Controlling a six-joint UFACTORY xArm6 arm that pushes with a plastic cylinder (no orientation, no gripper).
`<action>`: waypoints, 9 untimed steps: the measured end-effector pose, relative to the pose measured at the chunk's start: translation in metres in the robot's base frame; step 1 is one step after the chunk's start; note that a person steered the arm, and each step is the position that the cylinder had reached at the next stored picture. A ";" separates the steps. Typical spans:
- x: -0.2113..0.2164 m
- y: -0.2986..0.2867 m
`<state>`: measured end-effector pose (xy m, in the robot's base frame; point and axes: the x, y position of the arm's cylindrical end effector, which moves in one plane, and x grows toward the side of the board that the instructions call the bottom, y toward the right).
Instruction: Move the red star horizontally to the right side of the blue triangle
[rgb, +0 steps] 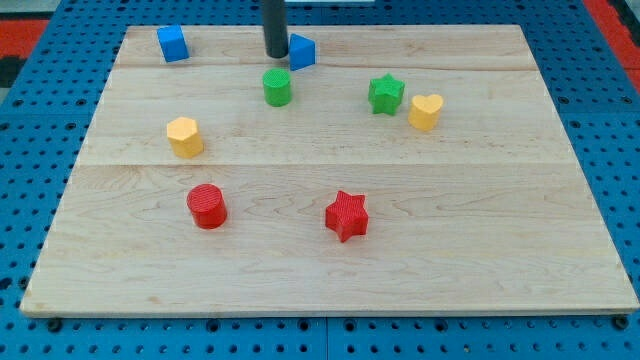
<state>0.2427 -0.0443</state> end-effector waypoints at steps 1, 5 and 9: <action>0.021 0.007; 0.028 0.067; 0.088 -0.006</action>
<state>0.3310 -0.0502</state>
